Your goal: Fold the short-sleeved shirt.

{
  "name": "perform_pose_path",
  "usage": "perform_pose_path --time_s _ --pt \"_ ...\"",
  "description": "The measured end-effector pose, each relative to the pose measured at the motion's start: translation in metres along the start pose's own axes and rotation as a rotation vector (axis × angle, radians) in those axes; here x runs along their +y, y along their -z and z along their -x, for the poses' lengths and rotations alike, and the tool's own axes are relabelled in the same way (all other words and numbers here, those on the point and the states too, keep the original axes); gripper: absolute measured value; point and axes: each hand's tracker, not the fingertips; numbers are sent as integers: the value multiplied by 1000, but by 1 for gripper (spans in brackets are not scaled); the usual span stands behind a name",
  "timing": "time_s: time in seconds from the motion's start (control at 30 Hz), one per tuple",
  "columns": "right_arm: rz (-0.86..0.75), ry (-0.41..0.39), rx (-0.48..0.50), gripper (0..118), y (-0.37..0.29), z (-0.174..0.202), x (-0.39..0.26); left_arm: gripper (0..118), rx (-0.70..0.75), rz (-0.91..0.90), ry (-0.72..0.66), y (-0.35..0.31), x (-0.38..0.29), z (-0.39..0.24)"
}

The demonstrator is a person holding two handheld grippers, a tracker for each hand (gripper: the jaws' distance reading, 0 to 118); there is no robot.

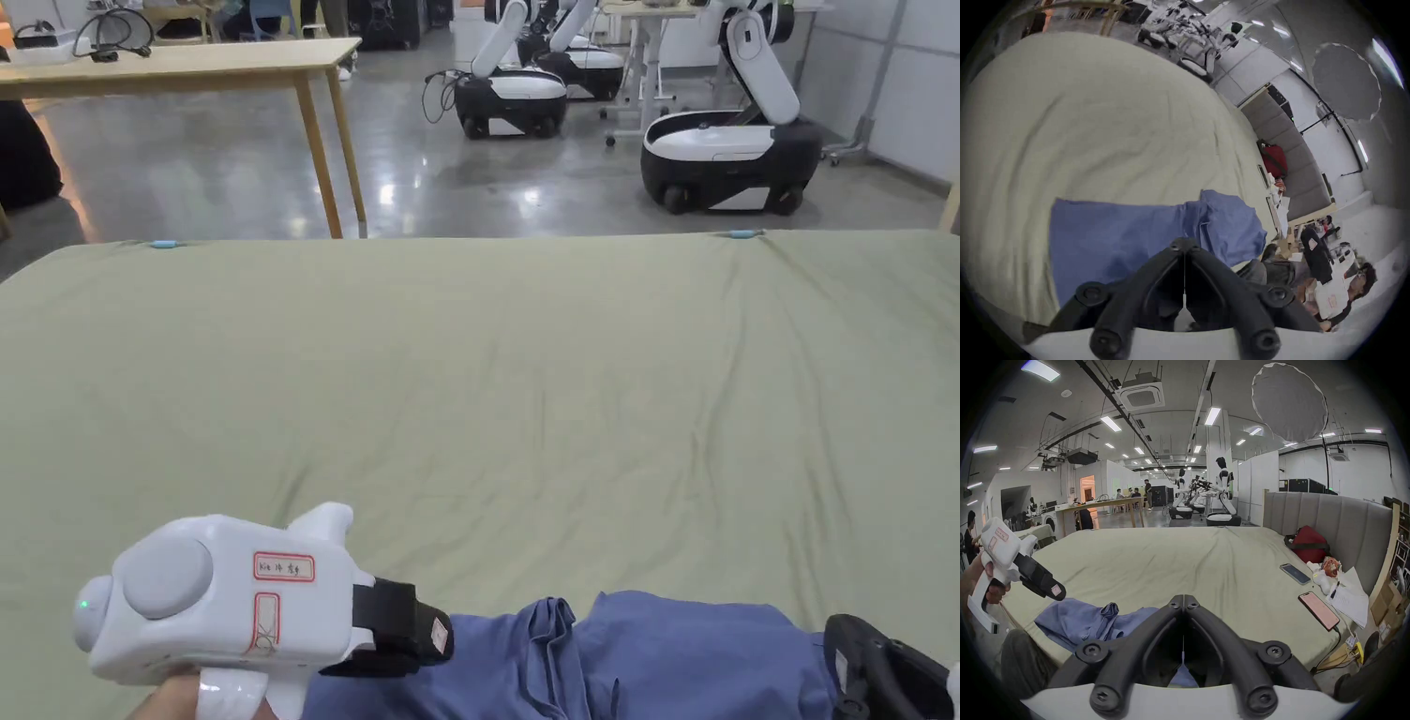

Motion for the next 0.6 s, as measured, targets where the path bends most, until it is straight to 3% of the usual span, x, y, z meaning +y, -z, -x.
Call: perform_pose_path --time_s 0.13,0.27,0.33,0.5,0.6 --pt "20 -7 -1 1 -2 1 -3 0 -131 95 -78 61 -22 2" --pt "36 -7 -18 1 -2 -5 -3 0 -78 135 -68 107 -45 12" --pt "36 -11 -32 1 -2 -6 -1 0 -147 115 -129 92 -35 16" --pt "27 -10 -34 1 7 -2 5 0 -114 10 -37 7 -22 11" --pt "26 -10 -22 1 12 5 6 0 -63 -65 -66 -48 -12 36"
